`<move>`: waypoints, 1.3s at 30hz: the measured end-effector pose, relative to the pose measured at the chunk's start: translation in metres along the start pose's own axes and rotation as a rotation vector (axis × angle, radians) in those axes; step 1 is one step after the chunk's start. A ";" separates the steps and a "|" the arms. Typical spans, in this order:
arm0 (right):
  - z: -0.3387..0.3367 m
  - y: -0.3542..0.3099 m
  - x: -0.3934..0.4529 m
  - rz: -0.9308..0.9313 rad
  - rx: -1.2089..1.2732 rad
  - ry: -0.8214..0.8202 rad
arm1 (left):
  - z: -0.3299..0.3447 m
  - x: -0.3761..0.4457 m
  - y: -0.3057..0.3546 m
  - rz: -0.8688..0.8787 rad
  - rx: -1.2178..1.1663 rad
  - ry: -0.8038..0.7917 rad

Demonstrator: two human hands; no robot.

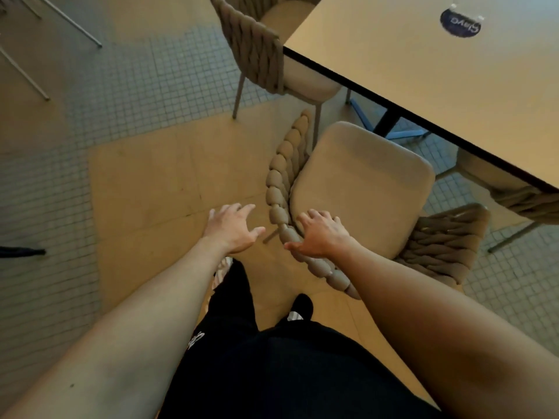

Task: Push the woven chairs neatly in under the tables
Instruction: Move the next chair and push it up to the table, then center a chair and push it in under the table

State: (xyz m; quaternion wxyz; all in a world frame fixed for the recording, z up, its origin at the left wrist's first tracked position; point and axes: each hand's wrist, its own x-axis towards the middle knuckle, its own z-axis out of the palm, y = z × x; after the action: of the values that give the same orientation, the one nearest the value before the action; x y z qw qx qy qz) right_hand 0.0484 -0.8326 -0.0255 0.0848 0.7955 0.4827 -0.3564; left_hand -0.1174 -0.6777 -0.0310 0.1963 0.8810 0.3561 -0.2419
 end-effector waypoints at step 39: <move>-0.255 -0.251 0.366 0.089 0.093 0.062 | -0.299 0.271 -0.328 -0.022 0.061 -0.031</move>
State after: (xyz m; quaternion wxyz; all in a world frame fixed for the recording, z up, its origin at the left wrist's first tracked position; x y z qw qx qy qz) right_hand 0.0665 -0.3207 -0.0240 0.0486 0.8300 0.4321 -0.3494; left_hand -0.0978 -0.1593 -0.0006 0.1721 0.8789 0.3549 -0.2685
